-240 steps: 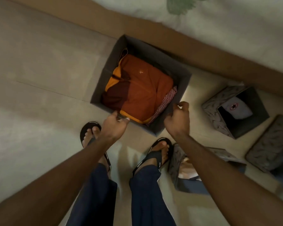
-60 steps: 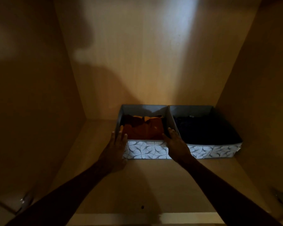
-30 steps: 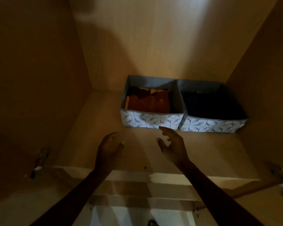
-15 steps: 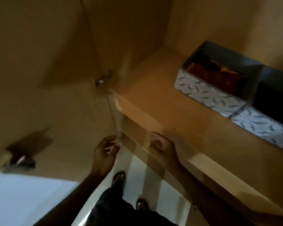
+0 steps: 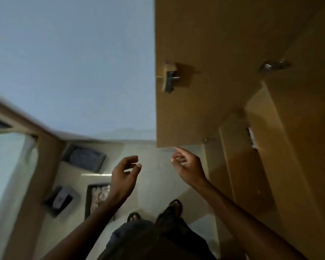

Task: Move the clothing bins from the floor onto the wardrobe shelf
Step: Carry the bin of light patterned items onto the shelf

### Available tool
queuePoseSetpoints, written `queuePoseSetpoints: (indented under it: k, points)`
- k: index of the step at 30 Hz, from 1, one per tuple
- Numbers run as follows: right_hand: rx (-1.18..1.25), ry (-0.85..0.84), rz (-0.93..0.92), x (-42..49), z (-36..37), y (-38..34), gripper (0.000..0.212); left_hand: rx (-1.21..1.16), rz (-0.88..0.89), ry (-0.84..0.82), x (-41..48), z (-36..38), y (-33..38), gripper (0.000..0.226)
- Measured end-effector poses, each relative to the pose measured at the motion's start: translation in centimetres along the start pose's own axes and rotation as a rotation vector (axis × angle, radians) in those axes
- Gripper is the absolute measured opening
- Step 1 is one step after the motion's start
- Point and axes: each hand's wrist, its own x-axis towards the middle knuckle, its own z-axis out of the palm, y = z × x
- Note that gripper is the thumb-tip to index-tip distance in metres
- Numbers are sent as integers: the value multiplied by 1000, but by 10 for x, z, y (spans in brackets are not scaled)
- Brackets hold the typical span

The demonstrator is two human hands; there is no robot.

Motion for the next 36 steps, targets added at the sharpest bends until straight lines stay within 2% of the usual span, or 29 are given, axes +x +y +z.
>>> queuePoseSetpoints:
  k: [6, 12, 21, 25, 28, 33, 36]
  points:
    - [-101, -273, -117, -20, 119, -47, 43, -98, -155, 257, -72, -112, -75, 26]
    - [-189, -518, -186, -60, 241, -83, 44, -141, -292, 490, -141, -208, -135, 21]
    - [-407, -815, -202, -48, 399, -85, 47, -263, -624, 755, -166, -270, -227, 25]
    - [-515, -890, -187, -9, 465, -56, 44, -298, -783, 761, -138, -269, -279, 25]
    - [-588, -946, -174, 26, 515, -15, 44, -298, -864, 702, -107, -261, -332, 28]
    - [-755, -995, -178, 81, 597, 87, 42, -313, -973, 562, -46, -234, -449, 34]
    - [-838, -988, -178, 114, 646, 174, 42, -236, -1028, 423, -4, -202, -542, 35]
